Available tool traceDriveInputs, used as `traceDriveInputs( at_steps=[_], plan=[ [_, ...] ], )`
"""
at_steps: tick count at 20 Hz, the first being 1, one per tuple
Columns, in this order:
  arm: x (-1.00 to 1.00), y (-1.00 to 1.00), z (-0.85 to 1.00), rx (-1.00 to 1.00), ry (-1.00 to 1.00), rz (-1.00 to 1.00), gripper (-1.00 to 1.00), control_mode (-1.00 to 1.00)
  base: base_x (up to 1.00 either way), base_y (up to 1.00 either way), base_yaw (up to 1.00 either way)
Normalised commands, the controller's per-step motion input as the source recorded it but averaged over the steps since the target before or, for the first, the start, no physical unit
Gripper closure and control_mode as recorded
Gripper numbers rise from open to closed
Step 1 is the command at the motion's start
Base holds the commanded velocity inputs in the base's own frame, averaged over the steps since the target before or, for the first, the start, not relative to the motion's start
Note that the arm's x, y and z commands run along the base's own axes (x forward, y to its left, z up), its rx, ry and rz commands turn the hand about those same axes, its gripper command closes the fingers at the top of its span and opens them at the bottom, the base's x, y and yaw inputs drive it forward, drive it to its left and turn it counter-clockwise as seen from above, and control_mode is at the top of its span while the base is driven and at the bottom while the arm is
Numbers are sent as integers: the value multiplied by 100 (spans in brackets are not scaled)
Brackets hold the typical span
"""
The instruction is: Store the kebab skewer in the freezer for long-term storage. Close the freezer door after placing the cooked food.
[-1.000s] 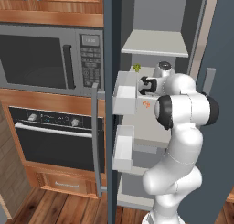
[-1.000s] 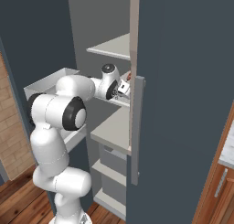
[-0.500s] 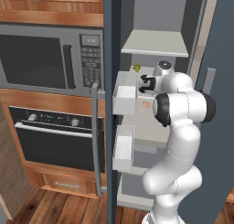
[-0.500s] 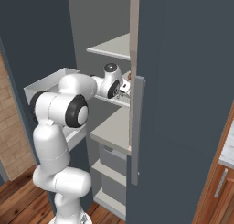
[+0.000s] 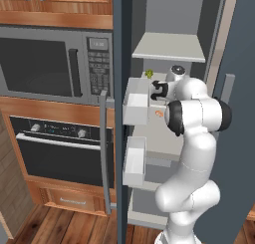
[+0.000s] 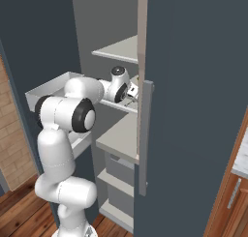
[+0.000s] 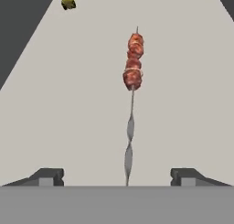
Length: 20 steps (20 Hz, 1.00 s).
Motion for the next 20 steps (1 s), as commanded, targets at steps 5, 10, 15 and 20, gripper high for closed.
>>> traceDriveInputs(
  at_steps=[5, 10, 15, 20],
  plan=[
    [2, 0, 0, 0, 0, 0, -100, -100, 0, 0, 0],
    [-3, 1, 0, 0, 0, 0, -100, -100, 0, 0, 0],
    [-30, 8, 0, 0, -1, 0, -100, -100, 0, 0, 0],
    [-61, 10, 3, 0, -3, 4, -100, -100, 0, 0, 0]
  ],
)
